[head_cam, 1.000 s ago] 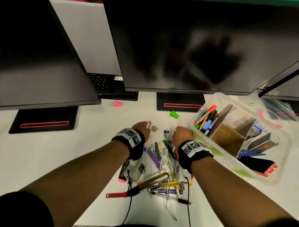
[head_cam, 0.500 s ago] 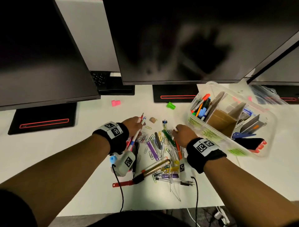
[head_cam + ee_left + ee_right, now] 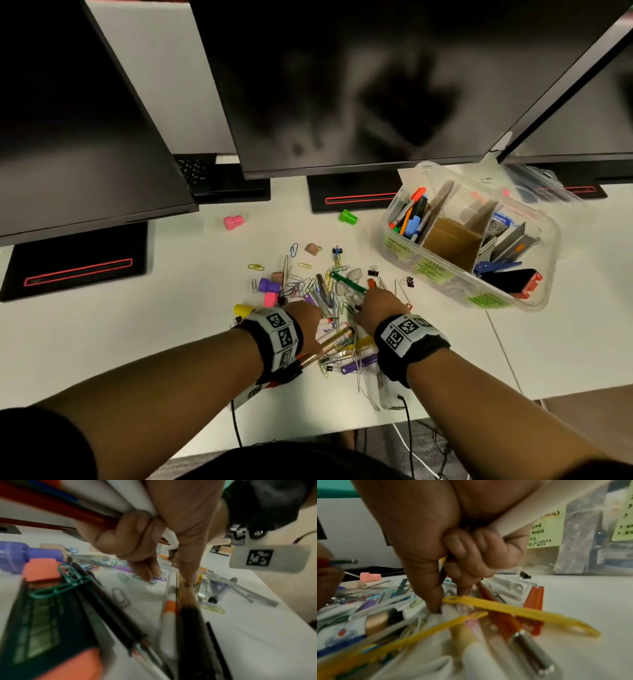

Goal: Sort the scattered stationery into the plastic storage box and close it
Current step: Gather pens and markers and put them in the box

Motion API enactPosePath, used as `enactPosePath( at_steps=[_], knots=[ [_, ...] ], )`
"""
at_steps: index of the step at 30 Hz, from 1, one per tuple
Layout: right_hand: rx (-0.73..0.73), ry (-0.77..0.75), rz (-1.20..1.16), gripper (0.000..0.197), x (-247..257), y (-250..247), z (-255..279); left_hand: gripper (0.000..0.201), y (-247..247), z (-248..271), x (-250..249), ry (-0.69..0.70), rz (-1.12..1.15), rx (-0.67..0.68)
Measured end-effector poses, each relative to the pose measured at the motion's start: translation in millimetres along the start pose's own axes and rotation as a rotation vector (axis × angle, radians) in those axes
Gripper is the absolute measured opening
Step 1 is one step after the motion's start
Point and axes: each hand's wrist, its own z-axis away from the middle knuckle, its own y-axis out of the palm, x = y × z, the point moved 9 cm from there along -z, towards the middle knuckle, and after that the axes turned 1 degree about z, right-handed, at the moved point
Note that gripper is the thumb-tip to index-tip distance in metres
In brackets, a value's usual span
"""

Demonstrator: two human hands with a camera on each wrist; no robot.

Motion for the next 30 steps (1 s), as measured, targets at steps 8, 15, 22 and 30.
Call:
enactPosePath(
  at_steps=[8, 15, 22, 30],
  knots=[
    [-0.055, -0.05, -0.055, 0.03, -2, -5, -2, 0.03, -3, 0, -13, 0.003, -0.048, -0.062],
    [-0.101, -0.035, -0.149, 0.034, -24, -40, -9, 0.027, 0, -4, -15, -0.012, -0.046, -0.076],
    [-0.034, 0.009, -0.203, 0.033, -36, -40, -14, 0.03, -7, -8, -7, -0.019, 0.0, -0.11],
    [-0.056, 0.059, -0.202, 0.029, -24, -22, -19, 0.032, -40, -5, 15, -0.115, 0.194, -0.116]
  ],
)
